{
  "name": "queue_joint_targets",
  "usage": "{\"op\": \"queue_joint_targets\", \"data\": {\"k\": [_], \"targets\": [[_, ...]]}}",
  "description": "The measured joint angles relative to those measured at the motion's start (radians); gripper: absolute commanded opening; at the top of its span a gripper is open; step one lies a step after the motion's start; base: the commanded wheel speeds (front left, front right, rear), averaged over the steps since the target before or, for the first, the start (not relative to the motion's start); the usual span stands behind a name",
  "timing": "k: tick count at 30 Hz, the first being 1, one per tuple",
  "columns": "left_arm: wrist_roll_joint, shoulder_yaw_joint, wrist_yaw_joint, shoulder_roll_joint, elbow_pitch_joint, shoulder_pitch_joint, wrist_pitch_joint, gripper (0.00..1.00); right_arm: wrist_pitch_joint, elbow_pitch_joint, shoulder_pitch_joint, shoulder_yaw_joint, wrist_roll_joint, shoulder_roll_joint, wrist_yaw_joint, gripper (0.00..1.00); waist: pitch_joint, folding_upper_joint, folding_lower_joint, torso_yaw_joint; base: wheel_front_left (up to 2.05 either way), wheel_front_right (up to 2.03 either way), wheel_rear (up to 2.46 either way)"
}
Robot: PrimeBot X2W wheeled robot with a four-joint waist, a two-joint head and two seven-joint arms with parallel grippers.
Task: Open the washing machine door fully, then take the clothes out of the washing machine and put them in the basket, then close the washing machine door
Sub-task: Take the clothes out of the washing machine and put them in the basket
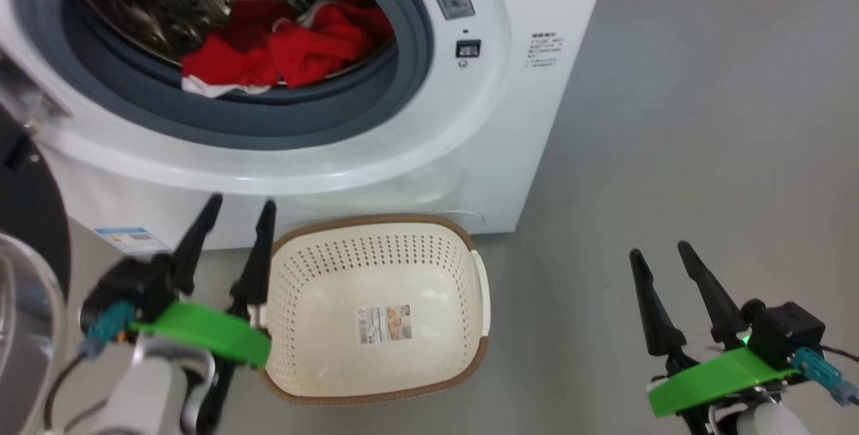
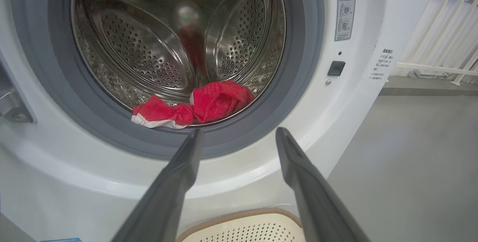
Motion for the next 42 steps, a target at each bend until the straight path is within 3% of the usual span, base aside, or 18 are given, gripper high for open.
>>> {"op": "queue_joint_targets", "data": {"k": [22, 32, 42], "targets": [[0.047, -0.066, 0.0, 0.083, 0.59, -0.634, 0.0, 1.0, 0.0, -0.023, -0.139, 0.042, 0.057, 0.018, 0.0, 1.0, 0.224, 0.0, 0.0, -0.137, 0.0, 0.0, 0.0], [0.061, -0.102, 0.0, 0.085, 0.765, -0.792, 0.012, 1.0, 0.0, -0.028, -0.156, 0.068, 0.071, 0.018, 0.0, 1.0, 0.294, 0.0, 0.0001, -0.182, 0.0, 0.0, 0.0], [0.066, -0.112, 0.002, 0.127, 0.876, -0.89, 0.016, 1.0, 0.0, -0.038, -0.189, 0.086, 0.095, 0.019, 0.0, 1.0, 0.327, 0.0, 0.0, -0.236, 0.0, 0.0, 0.0]]}}
